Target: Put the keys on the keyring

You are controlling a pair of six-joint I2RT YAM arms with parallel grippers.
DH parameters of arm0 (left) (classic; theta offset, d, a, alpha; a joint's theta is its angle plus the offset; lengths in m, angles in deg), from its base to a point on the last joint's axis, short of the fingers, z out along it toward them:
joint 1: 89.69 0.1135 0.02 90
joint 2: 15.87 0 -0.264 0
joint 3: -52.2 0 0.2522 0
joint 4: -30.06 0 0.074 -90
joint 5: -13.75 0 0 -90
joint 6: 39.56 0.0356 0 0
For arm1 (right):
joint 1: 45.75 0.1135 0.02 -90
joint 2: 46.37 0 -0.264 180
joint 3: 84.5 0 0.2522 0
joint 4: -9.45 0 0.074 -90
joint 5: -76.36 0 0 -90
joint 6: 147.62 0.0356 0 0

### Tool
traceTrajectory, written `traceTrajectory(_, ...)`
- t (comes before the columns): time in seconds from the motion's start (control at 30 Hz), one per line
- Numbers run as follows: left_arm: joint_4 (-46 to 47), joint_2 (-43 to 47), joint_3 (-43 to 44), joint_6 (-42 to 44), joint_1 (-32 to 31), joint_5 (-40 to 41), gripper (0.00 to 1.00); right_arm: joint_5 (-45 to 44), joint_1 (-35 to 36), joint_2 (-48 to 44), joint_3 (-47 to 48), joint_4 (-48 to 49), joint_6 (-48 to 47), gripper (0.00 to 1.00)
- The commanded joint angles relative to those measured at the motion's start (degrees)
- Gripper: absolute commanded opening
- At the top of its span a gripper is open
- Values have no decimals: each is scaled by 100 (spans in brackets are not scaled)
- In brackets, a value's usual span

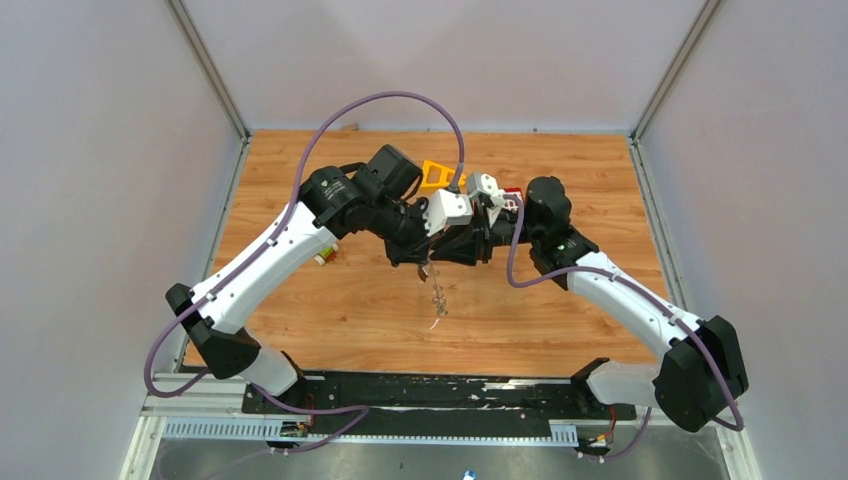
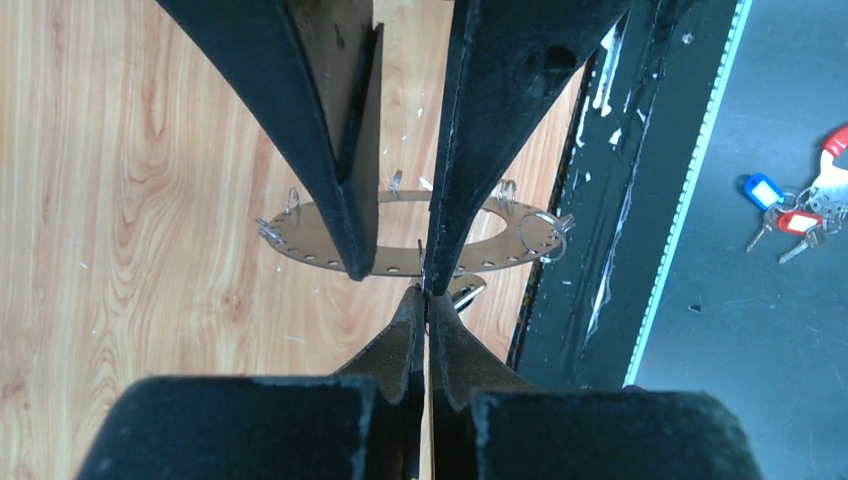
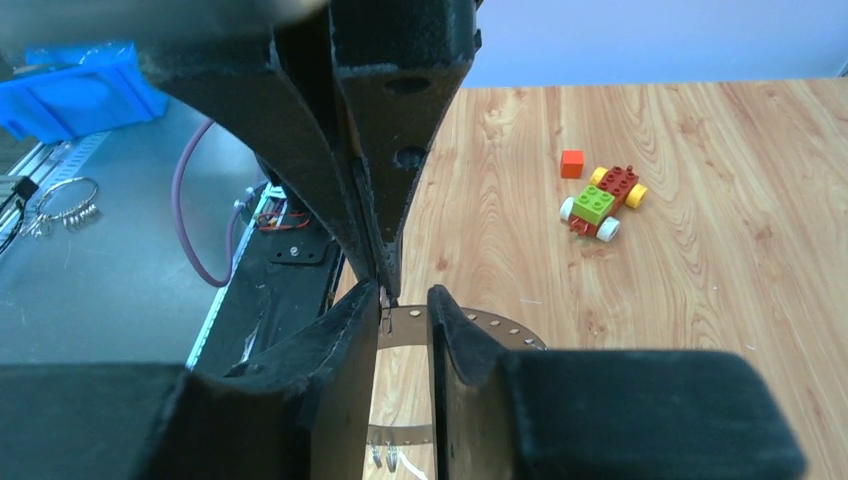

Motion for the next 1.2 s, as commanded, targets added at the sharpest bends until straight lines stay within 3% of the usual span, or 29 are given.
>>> traceTrajectory(0.0,322,340,-13,-133,-27,-206,0,196,34,80,-33,229,30,23)
traceTrajectory(0.2,387,362,-70,-158,-27,-188,0,265,59,83,-35,235,39,22)
traceTrajectory(0.4,466,393,-120,-181,-24,-204,0,296,109,107,-28,214,20,13)
traceTrajectory(0.8,600,459,-191,-223,-27,-162,0,381,181,150,-7,127,-47,13)
traceTrajectory(1.17,662,514,-251,-248,-27,-122,0,441,247,136,46,-70,-267,7)
